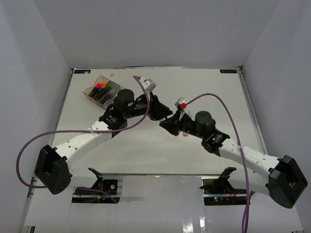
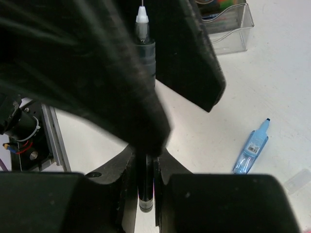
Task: Sort the stationery into containers
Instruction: Pick up the pen from the center of the board, then close the pen cap on the pen.
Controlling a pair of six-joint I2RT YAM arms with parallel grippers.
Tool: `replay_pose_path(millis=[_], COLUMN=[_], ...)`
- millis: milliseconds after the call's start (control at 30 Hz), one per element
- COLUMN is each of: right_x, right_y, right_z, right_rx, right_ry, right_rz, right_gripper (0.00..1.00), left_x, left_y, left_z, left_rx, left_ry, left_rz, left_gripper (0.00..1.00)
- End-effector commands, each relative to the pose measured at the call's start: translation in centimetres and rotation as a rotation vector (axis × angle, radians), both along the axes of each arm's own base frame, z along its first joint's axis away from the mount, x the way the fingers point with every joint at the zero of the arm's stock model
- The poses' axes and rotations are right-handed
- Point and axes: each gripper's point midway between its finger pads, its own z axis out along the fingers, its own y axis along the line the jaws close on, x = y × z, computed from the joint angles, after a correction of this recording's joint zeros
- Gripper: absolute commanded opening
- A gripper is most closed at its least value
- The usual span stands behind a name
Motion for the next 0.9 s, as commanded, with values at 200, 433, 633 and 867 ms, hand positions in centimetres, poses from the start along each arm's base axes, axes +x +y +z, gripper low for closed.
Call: replay_pose_path(millis=[200,433,633,867], right_x=[1.1,2.6,5.3,5.9], right_y=[-1.1,-4.8,-10.3,-15.0], right_z=[-2.7,-7.8,-8.1,-6.3], right_rx=[-0.044,-0.106,-0.104,-0.077], right_ry=[0.023,0.149,0.2,0.159], right_rz=[-0.081,-0.239,-0.515,-0.735], right_gripper=[0.08,0.08,0.08,0.08], left_x=[2.9,6.7,8.5,11.4], left_y=[1.3,5.3,4.5,1.7], left_z=[4.7,6.9,-0.1,-9.6], left_rx=[-0.008,-0.009,0.192,0.371], left_ry=[-0.081,-0.12,0.037,0.293], left_rz=[0.164,0.483,0.503,0.526], left_gripper=[0.96,0.98,0.98,0.93])
